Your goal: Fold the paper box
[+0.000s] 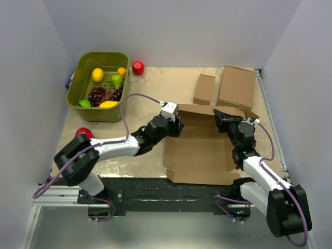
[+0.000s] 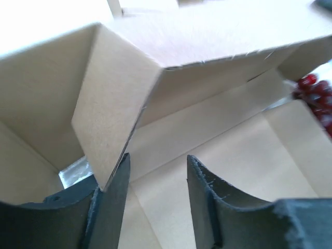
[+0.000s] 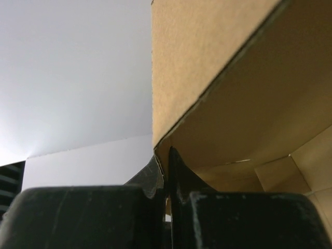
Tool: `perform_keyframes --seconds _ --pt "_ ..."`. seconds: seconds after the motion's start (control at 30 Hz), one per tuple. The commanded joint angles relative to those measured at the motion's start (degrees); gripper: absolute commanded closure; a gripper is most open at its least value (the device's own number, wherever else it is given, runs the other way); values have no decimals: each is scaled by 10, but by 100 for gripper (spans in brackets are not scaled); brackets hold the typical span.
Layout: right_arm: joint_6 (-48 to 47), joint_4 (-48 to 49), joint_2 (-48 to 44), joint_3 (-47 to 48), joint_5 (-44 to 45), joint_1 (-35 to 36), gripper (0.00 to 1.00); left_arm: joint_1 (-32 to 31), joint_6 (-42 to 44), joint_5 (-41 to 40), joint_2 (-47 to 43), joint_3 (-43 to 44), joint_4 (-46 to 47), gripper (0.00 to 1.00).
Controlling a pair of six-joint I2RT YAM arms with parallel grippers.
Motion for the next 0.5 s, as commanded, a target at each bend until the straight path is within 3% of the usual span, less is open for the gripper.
perform_keyframes --seconds 0.0,0.27,0.47 --pt "4 -43 -4 -14 4 3 100 -4 26 0 -83 -27 -18 46" --pt "5 -42 -3 -16 4 3 100 -4 16 -82 -160 -69 -105 46" --pt "2 -45 -2 -14 5 3 100 -5 -1 -112 -200 -105 -104 45"
